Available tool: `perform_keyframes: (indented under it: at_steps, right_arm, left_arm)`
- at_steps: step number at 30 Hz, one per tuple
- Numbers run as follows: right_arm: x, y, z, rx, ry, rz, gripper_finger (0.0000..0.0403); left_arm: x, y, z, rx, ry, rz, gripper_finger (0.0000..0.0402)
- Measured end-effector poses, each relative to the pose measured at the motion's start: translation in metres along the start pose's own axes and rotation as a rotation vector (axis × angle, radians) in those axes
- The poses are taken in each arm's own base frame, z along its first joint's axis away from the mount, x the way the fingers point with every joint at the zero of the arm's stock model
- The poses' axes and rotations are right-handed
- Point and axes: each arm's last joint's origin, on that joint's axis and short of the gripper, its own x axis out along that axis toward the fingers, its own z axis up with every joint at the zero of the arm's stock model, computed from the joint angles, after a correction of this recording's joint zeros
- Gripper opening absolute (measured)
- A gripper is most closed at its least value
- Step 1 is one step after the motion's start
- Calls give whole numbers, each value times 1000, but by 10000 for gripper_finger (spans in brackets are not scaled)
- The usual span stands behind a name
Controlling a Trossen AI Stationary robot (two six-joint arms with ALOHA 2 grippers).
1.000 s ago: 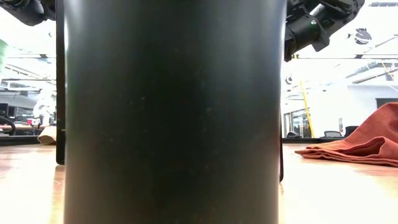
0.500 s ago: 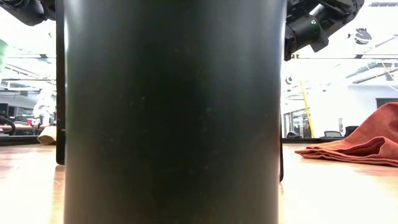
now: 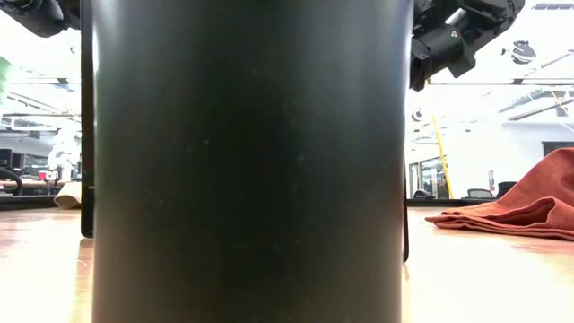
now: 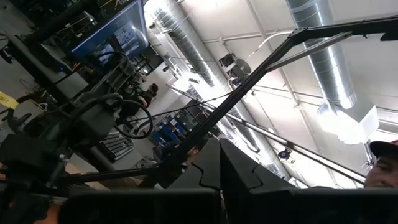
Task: Stack small to large cups/mugs on shelf
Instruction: Put the dark blue mug on the shelf
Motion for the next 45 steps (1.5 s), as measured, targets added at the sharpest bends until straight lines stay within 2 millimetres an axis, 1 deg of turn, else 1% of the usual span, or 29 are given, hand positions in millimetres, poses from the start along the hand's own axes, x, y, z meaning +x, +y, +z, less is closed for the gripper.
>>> perform_keyframes:
  at_steps: [3, 7, 12, 16, 22, 24, 27, 32, 36, 39, 42, 45]
  right_arm:
    - [0, -5, 1, 0, 14, -27, 0]
    - [-3, -13, 7, -4, -7, -47, 0]
    - [-15, -18, 22, -40, -67, -59, 0]
    - [-33, -24, 40, -56, -146, -76, 0]
    - [-73, -24, 67, -55, -315, -65, 7]
    - [-87, -19, 74, -62, -377, -43, 17]
    - [-107, -11, 80, -64, -455, -2, 42]
    - [-132, 2, 86, -60, -557, 70, 103]
    - [-146, 13, 90, -7, -642, 166, 151]
    - [-156, 20, 93, 4, -698, 229, 177]
    - [-161, 22, 94, 37, -715, 261, 191]
    - [-163, 23, 94, 83, -715, 284, 194]
  left_arm:
    - [0, 3, -2, -13, 17, 29, 0]
    - [-1, 7, -2, -20, 27, 61, 0]
    - [-2, 9, 2, -1, 6, 81, 0]
    - [-5, 13, 6, 43, -18, 113, 0]
    - [-10, 18, 18, 87, -75, 145, 1]
    - [-11, 14, 24, 117, -121, 106, 1]
    - [-13, 3, 32, 185, -197, 4, 1]
    - [-19, -13, 41, 219, -291, -135, 2]
    - [-19, -15, 40, 156, -286, -156, 16]
    - [-17, -16, 39, 134, -294, -160, 31]
    - [-15, -19, 37, 119, -299, -171, 48]
    - [-11, -26, 38, 118, -294, -201, 68]
